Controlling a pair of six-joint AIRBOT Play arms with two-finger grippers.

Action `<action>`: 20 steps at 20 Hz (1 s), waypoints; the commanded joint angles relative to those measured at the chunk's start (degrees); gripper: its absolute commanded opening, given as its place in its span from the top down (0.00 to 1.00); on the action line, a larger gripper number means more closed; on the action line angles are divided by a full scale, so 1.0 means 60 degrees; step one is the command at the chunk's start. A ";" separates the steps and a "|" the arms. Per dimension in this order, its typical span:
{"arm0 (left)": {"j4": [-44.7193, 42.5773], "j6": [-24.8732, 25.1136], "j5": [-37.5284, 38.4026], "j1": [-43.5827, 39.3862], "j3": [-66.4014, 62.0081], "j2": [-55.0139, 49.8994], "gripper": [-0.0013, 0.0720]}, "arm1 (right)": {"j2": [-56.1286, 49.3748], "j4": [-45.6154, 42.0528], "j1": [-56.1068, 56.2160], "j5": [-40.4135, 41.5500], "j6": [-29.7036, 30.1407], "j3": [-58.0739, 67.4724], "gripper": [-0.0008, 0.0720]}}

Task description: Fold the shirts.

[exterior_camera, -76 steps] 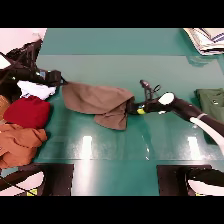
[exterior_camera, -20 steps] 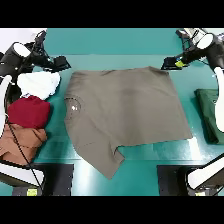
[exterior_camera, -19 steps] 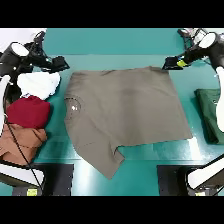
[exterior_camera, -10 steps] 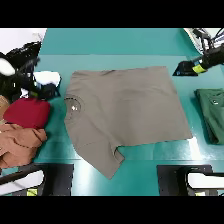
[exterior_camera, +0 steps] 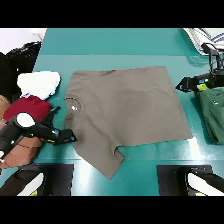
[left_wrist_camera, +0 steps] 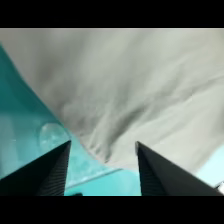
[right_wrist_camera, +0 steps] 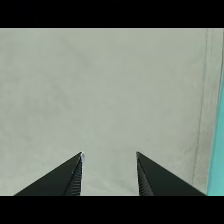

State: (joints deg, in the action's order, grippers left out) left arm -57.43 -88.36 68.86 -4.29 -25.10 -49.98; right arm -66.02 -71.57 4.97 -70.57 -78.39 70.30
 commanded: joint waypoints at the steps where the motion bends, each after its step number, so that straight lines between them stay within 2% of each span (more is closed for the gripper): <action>1: 0.0226 -0.0798 -0.0619 -0.0976 0.0576 0.0204 0.32 | 0.0517 -0.0015 -0.0007 0.0200 0.0004 -0.0310 0.46; 7: 0.0659 -0.0816 -0.0849 -0.1971 0.0572 0.0175 0.32 | 0.0947 -0.0018 -0.0007 0.0255 0.0004 -0.0310 0.46; 8: 0.0670 -0.0820 -0.1005 -0.2069 0.0572 0.0175 0.41 | 0.1002 -0.0022 -0.0018 0.0208 0.0004 -0.0310 0.46; 9: 0.0681 -0.0820 -0.1147 -0.2062 0.0557 0.0175 0.78 | 0.1020 0.0015 -0.0117 0.0040 0.0000 -0.0310 0.46; 10: 0.0623 -0.0780 -0.1231 -0.2062 0.0474 0.0175 0.94 | 0.1013 -0.0004 -0.0306 -0.0368 0.0004 -0.0313 0.46; 12: 0.0182 -0.0780 -0.1129 -0.1854 0.0015 0.0175 0.95 | 0.1126 -0.0007 -0.0991 -0.1075 0.0007 -0.0772 0.46; 16: -0.1330 -0.0761 -0.0867 -0.0386 -0.1530 0.0175 0.95 | 0.1985 -0.0160 -0.3319 -0.1373 0.0342 -0.3158 0.46; 20: -0.1490 -0.0361 -0.1060 0.0743 -0.2222 0.0175 0.95 | 0.2164 -0.0251 -0.5118 -0.1392 0.0663 -0.5464 0.45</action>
State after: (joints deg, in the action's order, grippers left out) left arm -64.14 -92.03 63.07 -4.03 -35.40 -48.99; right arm -54.15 -72.73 -18.85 -78.15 -75.83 46.30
